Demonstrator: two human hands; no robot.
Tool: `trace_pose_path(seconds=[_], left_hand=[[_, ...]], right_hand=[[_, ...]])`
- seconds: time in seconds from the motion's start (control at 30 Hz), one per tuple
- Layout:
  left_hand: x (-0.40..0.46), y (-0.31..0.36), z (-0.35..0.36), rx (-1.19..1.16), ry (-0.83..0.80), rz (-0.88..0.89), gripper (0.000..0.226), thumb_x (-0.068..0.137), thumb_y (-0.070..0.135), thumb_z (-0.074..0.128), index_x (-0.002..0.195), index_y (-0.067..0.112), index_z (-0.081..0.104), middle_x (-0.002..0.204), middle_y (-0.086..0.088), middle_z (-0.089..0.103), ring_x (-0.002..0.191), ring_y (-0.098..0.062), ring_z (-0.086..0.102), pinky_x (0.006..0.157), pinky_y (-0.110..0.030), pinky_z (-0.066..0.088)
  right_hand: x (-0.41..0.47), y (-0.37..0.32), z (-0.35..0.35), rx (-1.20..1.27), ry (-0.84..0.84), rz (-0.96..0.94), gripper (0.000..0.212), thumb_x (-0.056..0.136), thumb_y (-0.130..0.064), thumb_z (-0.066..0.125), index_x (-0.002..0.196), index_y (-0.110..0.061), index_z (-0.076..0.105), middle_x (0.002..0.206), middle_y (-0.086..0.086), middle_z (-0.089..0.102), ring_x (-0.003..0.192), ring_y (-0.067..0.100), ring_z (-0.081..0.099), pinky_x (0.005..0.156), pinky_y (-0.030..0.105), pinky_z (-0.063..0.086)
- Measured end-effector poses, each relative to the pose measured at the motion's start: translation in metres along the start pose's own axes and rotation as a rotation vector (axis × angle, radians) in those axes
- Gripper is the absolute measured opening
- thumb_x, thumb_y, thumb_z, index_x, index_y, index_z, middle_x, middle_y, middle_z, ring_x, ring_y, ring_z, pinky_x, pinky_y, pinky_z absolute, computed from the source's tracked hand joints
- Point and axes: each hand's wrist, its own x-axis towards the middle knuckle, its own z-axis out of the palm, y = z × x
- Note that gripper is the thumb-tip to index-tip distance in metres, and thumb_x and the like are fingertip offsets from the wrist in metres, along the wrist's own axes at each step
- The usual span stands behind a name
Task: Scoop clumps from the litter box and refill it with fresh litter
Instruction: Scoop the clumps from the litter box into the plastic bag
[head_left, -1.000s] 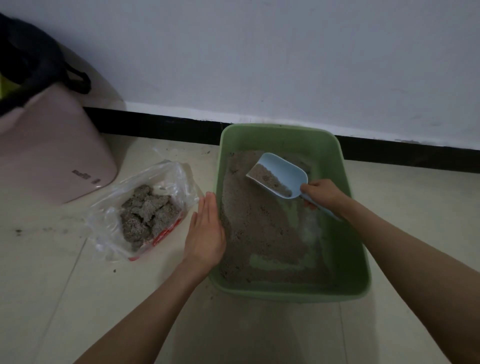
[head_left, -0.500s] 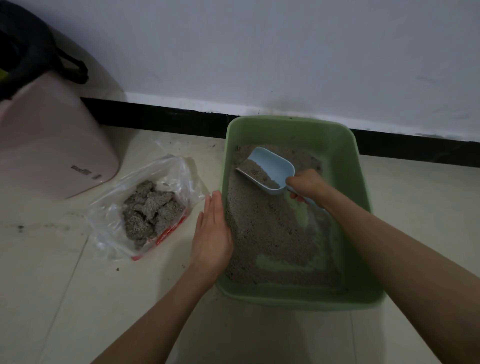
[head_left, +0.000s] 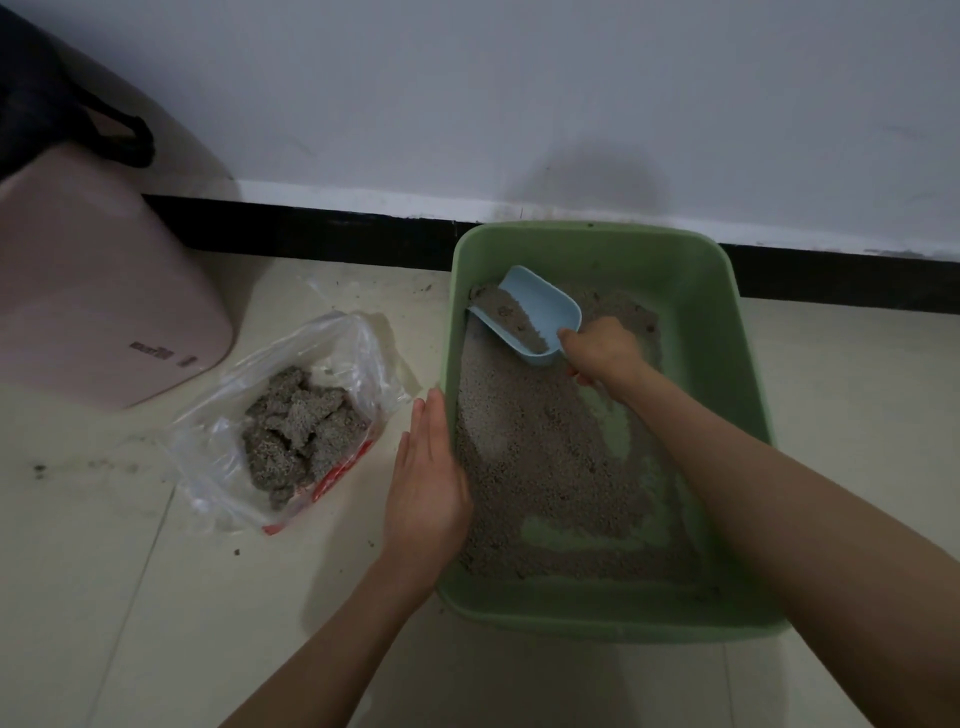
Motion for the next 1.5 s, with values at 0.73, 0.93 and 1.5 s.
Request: trace_pose_path(seconds=[0.73, 0.93, 1.5], left_hand=[[0.001, -0.003, 0.003, -0.006, 0.007, 0.01, 0.072, 0.088, -0.004, 0.034, 0.148, 0.009, -0.004, 0.157, -0.011, 0.002, 0.146, -0.019, 0.001, 0.119, -0.033, 0.008], [0.001, -0.003, 0.003, -0.023, 0.011, 0.008, 0.071, 0.089, -0.004, 0.033, 0.148, 0.009, -0.003, 0.157, -0.011, 0.004, 0.146, -0.019, 0.001, 0.119, -0.033, 0.008], [0.0, -0.003, -0.001, 0.01, -0.005, 0.001, 0.069, 0.09, 0.0, 0.032, 0.149, 0.01, -0.003, 0.157, -0.011, 0.003, 0.146, -0.02, 0.001, 0.119, -0.034, 0.008]], right_hand=[[-0.037, -0.014, 0.047, 0.844, -0.071, 0.261, 0.031, 0.097, -0.014, 0.043, 0.118, 0.007, 0.054, 0.067, 0.009, 0.057, 0.056, 0.015, 0.052, 0.054, 0.023, 0.045], [-0.039, 0.003, 0.051, 0.863, -0.091, 0.204, 0.032, 0.1, -0.017, 0.041, 0.118, 0.005, 0.055, 0.073, 0.006, 0.058, 0.061, 0.014, 0.054, 0.059, 0.022, 0.046], [-0.06, 0.026, 0.011, 0.677, -0.042, -0.054, 0.026, 0.1, -0.023, 0.042, 0.105, -0.001, 0.056, 0.076, 0.004, 0.055, 0.062, 0.012, 0.052, 0.053, 0.015, 0.048]])
